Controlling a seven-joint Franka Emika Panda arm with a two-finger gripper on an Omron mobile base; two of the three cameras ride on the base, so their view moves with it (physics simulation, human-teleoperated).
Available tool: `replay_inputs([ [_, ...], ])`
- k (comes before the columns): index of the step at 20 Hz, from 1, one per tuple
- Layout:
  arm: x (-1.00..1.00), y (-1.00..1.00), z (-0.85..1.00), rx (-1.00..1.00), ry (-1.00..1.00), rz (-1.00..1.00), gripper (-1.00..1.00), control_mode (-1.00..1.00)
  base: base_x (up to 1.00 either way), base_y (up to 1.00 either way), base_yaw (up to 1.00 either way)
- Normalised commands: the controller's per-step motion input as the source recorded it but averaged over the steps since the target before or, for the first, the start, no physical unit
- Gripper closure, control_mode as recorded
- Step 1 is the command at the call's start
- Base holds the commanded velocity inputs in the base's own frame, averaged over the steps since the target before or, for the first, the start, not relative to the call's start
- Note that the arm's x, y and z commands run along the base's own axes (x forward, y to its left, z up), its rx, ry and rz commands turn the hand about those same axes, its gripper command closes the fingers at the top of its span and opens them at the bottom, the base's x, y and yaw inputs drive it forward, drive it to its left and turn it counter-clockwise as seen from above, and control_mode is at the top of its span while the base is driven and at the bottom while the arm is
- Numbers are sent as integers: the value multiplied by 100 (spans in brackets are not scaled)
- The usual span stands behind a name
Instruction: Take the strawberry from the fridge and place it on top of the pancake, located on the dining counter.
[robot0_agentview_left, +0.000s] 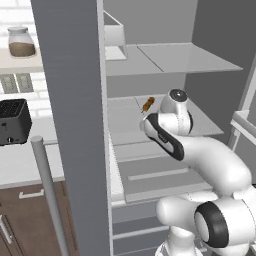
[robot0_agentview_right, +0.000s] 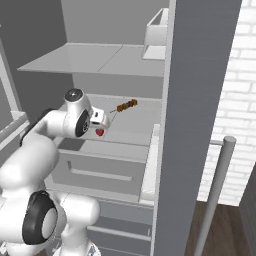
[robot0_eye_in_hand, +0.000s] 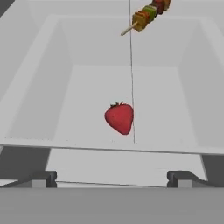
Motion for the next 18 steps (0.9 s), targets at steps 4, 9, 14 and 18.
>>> replay_inputs([
  [4, 1, 0, -41, -2, 14, 0, -100, -100, 0, 0, 0],
  [9, 30, -1, -21, -1, 1, 0, -100, -100, 0, 0, 0],
  [14, 34, 0, -6, -2, 0, 0, -100, -100, 0, 0, 0],
  [18, 19, 0, -20, -2, 0, 0, -100, -100, 0, 0, 0],
])
